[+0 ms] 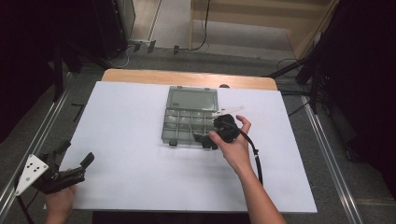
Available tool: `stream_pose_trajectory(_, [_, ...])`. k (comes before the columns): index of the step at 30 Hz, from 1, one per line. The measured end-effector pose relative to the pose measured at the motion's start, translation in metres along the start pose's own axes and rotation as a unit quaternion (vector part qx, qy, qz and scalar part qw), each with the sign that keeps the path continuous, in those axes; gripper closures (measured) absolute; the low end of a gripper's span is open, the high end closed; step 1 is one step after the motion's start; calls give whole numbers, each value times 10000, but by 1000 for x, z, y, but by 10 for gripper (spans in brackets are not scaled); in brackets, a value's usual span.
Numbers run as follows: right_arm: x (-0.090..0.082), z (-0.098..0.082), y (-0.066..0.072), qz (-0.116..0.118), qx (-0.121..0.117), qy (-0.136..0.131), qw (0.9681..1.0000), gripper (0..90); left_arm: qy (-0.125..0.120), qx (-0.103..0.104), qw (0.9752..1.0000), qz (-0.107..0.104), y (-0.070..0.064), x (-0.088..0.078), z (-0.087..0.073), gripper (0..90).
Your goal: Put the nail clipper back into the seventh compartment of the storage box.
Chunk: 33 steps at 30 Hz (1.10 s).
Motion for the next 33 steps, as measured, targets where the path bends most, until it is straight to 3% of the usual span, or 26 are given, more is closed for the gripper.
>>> stream_pose_trajectory(16, [-38, -24, -5, -263, -108, -716, 9970, 0, 12, 13, 10000, 6, -1, 0, 0, 72])
stream_pose_trajectory(33, [-61, -56, -14, -448, 26, -1003, 9939, 0, 20, 18, 10000, 6, -1, 0, 0, 72])
Point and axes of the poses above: each handheld gripper's, and its own axes: x roughly forward along the jaws, z roughly out of its top, y roughly to its left, the point moved 5 cm from there along x, roughly forward along the jaws
